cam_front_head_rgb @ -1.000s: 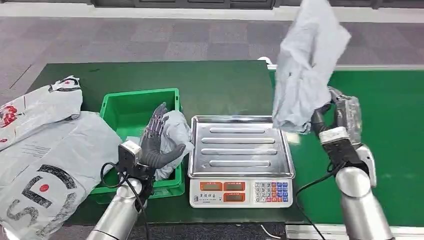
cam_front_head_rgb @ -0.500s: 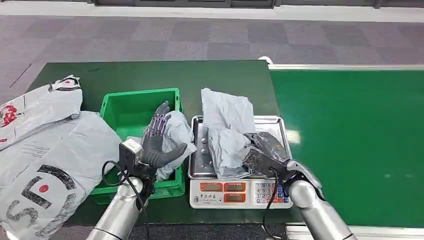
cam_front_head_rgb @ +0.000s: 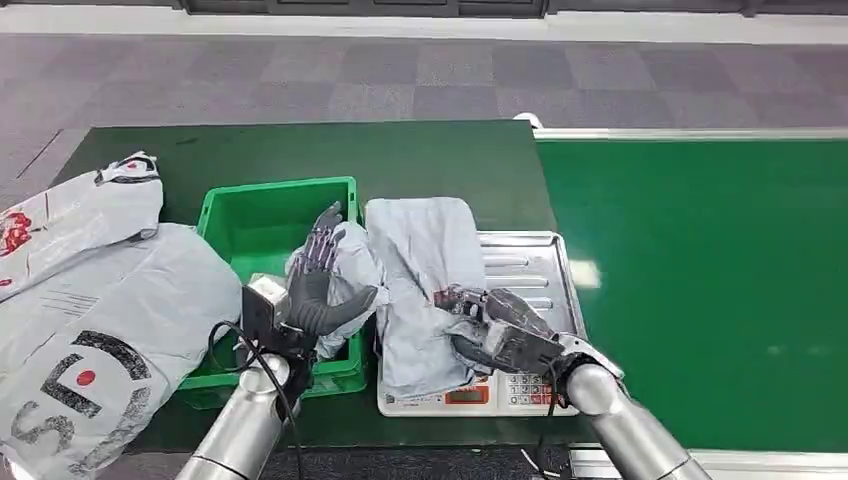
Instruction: Moved the parcel from conveyor to table for the left to box.
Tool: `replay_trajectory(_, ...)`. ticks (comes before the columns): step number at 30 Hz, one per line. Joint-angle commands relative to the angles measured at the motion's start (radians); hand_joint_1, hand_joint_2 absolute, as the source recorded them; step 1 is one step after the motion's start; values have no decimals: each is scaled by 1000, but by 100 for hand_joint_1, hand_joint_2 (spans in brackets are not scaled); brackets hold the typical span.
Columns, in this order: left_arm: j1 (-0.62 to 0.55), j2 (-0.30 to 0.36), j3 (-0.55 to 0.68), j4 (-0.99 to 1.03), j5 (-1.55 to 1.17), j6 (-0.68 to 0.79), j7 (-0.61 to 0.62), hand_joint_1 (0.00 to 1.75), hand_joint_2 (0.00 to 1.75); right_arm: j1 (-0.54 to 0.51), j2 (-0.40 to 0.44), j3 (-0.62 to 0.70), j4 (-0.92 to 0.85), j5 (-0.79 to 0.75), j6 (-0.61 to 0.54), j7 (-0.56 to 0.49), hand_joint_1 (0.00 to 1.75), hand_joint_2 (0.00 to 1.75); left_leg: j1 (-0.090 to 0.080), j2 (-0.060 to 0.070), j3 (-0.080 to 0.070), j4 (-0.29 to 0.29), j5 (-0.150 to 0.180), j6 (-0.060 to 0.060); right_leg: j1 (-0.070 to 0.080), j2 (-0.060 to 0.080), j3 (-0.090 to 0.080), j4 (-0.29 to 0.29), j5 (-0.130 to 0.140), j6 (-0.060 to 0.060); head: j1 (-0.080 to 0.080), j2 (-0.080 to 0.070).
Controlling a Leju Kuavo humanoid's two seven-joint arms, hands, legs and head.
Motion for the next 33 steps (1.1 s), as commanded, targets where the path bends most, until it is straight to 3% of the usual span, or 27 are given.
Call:
replay_trajectory(1, -19, 12, 15, 30, 5, -11, 5, 0, 175, 11, -35, -76, -189, -68, -57, -39, 0, 175, 1, 0, 0, 0, -1, -2, 1, 0, 1, -1, 0, -1, 0, 0)
replay_trajectory(6, -19, 13, 16, 28, 1, -21, 5, 0, 175, 104, -23, -181, -364, -18, -167, -54, 0, 175, 1, -2, 0, 0, 0, -2, 1, -1, 1, -1, -1, -1, 0, 0)
replay_trajectory(8, -22, 7, 19, 32, -6, -25, 5, 0, 175, 135, -7, -239, -431, -85, -126, -105, 0, 175, 1, -2, 0, 0, 0, -1, 1, -2, 1, -1, -1, -1, 0, 0)
replay_trajectory(16, -52, -3, 20, 55, -27, 6, 5, 0, 175, 93, 29, -340, -445, -114, -108, -110, 0, 175, 2, -2, 0, -1, -1, -2, 1, -1, 1, -2, 0, -1, 0, 0)
replay_trajectory(22, -28, 31, -142, -24, -184, 275, 5, 0, 175, 127, 103, -489, -470, -123, -174, -115, 0, 175, 1, -2, -1, 0, -1, -2, 1, -2, 0, -1, -1, -1, 0, 0)
replay_trajectory(24, -49, 52, -242, 40, -296, 363, 5, 0, 175, 152, 157, -566, -420, -56, -327, -105, 0, 175, 0, -2, -1, 0, 0, -1, 0, -2, 0, -1, -1, 0, 0, 0)
replay_trajectory(25, -50, 52, -262, 47, -312, 387, 5, 0, 175, 152, 164, -580, -381, -73, -335, -123, 0, 175, 1, -3, 1, -1, -1, -2, 1, -2, 2, -2, -1, -1, 0, 0)
replay_trajectory(26, -61, 56, -298, 77, -341, 374, 5, 0, 175, 144, 196, -621, -318, -194, -287, -98, 0, 175, 1, -4, 1, -2, 0, -2, 1, -4, 3, -2, -1, -1, 0, 0)
replay_trajectory(30, -76, 49, -321, 111, -368, 375, 5, 0, 175, 126, 212, -646, -216, -209, -293, -138, 0, 175, 2, -2, 2, -2, -1, -1, 1, -1, 4, -4, 0, 0, 0, 0)
replay_trajectory(32, -92, 59, -362, 131, -398, 343, 5, 0, 175, 107, 247, -674, -111, -98, -431, -87, 0, 175, 1, -1, 1, -1, -2, -1, 1, 0, 3, -2, 0, 0, 0, 0)
replay_trajectory(33, -107, 56, -381, 159, -426, 317, 5, 0, 175, 90, 260, -686, 11, -93, -445, -103, 0, 175, 2, -1, 2, -3, -1, -1, 2, 0, 4, -4, 1, -1, 0, 0)
